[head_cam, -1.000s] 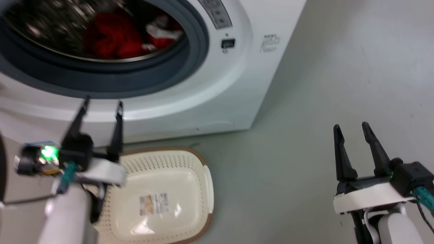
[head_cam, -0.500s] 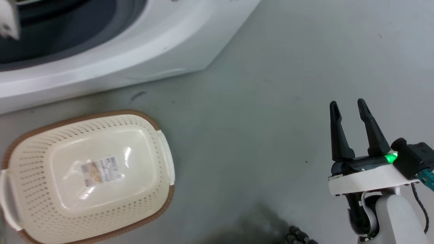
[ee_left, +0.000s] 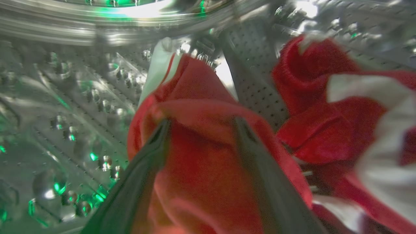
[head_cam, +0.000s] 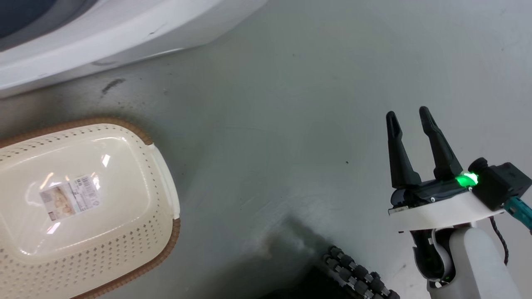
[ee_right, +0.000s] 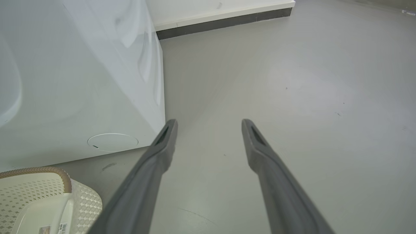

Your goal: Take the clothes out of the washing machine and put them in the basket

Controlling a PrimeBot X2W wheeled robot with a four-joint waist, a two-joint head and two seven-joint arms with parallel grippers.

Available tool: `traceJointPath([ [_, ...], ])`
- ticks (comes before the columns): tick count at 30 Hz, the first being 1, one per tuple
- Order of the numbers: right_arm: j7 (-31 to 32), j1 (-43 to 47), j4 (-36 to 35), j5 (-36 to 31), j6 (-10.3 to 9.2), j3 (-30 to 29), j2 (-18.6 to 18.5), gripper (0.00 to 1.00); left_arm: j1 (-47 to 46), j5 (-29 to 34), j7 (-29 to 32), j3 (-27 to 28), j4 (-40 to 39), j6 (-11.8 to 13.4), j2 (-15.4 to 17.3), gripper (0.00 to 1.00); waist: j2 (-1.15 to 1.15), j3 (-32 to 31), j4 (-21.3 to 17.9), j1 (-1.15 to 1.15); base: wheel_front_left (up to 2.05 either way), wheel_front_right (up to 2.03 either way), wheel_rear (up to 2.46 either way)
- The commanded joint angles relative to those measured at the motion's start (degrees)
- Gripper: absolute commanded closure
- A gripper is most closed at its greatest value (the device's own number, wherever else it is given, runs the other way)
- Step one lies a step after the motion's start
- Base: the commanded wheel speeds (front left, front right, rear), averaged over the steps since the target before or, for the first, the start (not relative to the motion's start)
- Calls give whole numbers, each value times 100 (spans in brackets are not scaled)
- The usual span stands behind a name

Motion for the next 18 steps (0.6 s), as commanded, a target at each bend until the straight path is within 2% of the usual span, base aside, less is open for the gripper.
traceJointPath([
  [1, -12, -98, -15, 55, -4, 38, 9, 0, -126, -19, 190, -4, 46, -2, 69, 0, 0, 116, -119, -1, 0, 0, 0],
  [4, -12, -123, -36, 87, -4, 134, 8, 0, -247, -138, 640, 78, 172, 24, 118, 0, 0, 179, -212, -1, 0, 0, 0],
  [8, -12, -119, -86, 105, -4, 87, 9, 0, -249, -196, 944, 1, 183, 18, 173, 0, 0, 234, -207, -1, 0, 0, 0],
  [14, -12, -114, -118, 108, -4, 53, 9, 0, -152, -287, 1029, -12, 177, 48, 246, 0, 0, 283, -194, -1, 0, 0, 0],
  [15, -12, -116, -113, 105, -4, 57, 9, 0, -131, -299, 1013, -3, 182, 49, 263, 5, 0, 287, -194, -1, 0, 0, 0],
  [16, -12, -122, -108, 98, -4, 61, 9, 0, -117, -317, 998, -3, 177, 49, 286, 92, 0, 292, -190, -1, 0, 0, 0],
  [17, -12, -133, -103, 95, -4, 66, 9, 0, -115, -321, 976, -13, 161, 46, 323, 100, 0, 297, -187, -1, 0, 0, 0],
  [18, -12, -147, -100, 90, -4, 70, 9, 0, -105, -338, 962, -21, 157, 42, 347, 100, 0, 299, -184, -1, 0, 0, 0],
])
